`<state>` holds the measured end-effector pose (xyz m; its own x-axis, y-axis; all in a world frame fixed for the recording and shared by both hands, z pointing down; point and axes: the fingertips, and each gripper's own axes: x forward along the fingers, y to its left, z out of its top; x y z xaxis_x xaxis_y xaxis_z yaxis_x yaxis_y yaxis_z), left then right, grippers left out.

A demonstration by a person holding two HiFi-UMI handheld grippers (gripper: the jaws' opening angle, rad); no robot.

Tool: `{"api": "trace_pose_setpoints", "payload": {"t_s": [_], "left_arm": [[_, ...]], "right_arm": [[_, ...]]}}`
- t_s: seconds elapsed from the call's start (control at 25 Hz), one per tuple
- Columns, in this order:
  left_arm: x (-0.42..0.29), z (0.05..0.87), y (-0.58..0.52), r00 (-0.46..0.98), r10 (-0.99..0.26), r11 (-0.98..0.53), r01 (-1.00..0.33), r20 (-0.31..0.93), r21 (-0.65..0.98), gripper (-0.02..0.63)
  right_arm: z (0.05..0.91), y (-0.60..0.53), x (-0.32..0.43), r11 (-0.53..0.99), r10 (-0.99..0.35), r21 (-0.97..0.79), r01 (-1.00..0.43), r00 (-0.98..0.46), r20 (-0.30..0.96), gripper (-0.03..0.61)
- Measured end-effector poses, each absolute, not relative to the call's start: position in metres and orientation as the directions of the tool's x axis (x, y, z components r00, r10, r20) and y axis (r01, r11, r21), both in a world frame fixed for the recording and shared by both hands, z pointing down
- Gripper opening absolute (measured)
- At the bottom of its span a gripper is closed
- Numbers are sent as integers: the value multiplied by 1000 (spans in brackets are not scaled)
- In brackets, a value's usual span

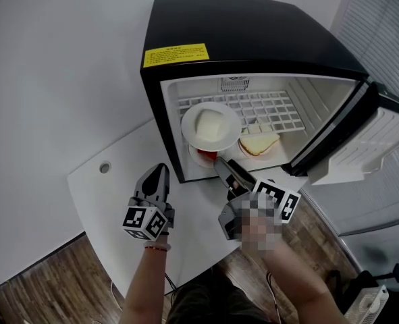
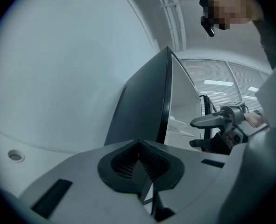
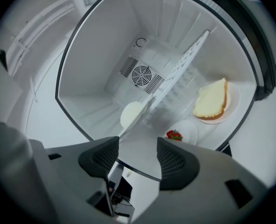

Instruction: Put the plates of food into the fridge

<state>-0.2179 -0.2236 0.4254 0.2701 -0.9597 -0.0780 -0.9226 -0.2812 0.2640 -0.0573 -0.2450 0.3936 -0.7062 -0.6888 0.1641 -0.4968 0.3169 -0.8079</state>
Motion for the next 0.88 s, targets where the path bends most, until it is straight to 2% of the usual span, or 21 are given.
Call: {"api": "trace_pose_setpoints", "payload": {"t_s": [0.12, 0.24, 0.36, 0.4, 0.56, 0.6, 0.88], "left_arm": [[-216, 428, -224, 280, -957, -289, -921, -72, 262, 8], [-214, 429, -222, 292, -954, -299, -918, -67, 258, 8], [-214, 428, -217, 300, -952, -307, -916, -65, 257, 8], [-214, 429, -214, 302, -951, -308, -916, -64, 257, 8], [-209, 431, -198, 313, -948, -317, -912, -59, 260, 8], [-207, 431, -193, 318, -946, -322, -910, -58, 260, 8], [-177, 416, -149, 383, -921, -388, -890, -68, 242, 8]], "right_arm": [[414, -231, -63, 408, -656, -705, -579, -723, 214, 235], [431, -218, -67, 556, -651, -465, -689, -709, 272, 235], [437, -207, -69, 656, -666, -223, -721, -692, 279, 232], [437, -204, -69, 666, -674, -176, -725, -686, 276, 208], [436, -193, -64, 661, -699, -121, -740, -667, 258, 37], [435, -189, -63, 662, -699, -123, -739, -668, 253, 19], [422, -155, -50, 679, -700, -76, -730, -676, 230, 6]]}}
